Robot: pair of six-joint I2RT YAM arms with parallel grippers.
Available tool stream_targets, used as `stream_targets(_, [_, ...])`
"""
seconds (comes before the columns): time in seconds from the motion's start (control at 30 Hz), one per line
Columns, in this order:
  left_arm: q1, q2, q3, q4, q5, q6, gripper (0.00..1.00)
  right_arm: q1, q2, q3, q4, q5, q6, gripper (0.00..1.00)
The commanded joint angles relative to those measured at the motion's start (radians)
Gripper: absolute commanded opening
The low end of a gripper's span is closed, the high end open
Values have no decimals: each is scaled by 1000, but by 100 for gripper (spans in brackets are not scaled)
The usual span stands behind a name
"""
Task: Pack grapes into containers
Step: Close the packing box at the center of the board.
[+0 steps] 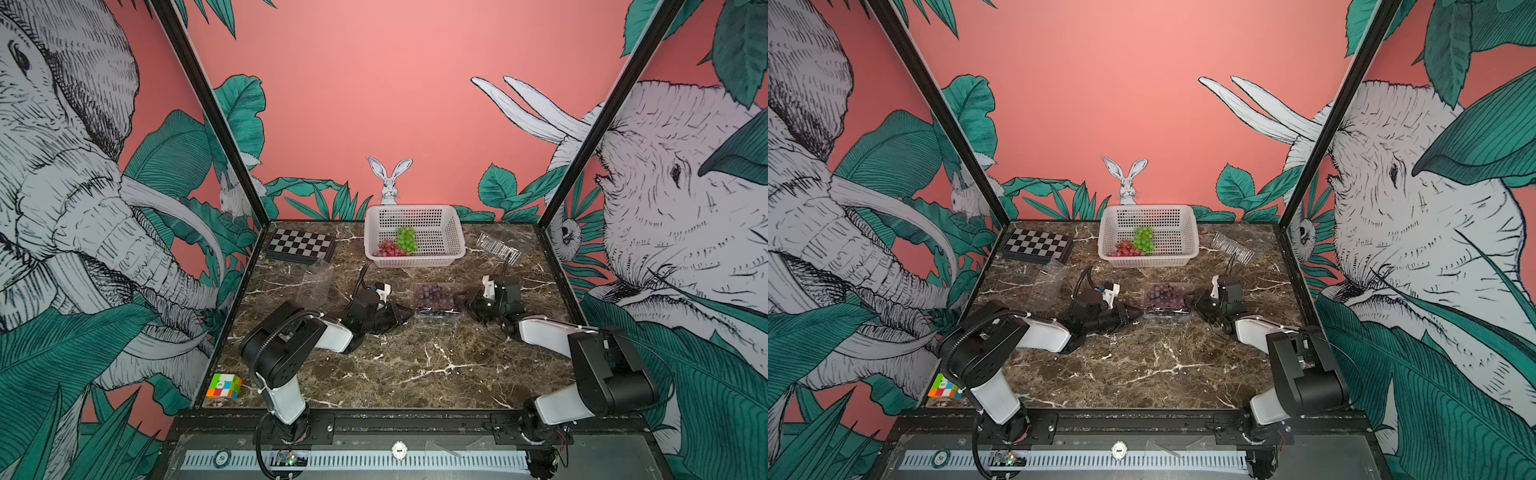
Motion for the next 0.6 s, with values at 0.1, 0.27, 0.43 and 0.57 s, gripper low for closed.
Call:
stream_targets(0.1, [-10, 1, 25, 1, -12, 8, 24, 13, 14, -15, 28, 1, 8, 50])
stream_targets(0.27, [-9, 0, 27, -4, -21, 11, 24, 15, 11, -17, 30, 9, 13, 49])
stream_targets(0.43, [-45, 10, 43, -7, -22, 12, 20, 16, 8, -17, 30, 11, 14, 49])
stream_targets(0.57, [-50, 17, 44, -8, -26, 11, 21, 18, 11, -14, 30, 10, 15, 49])
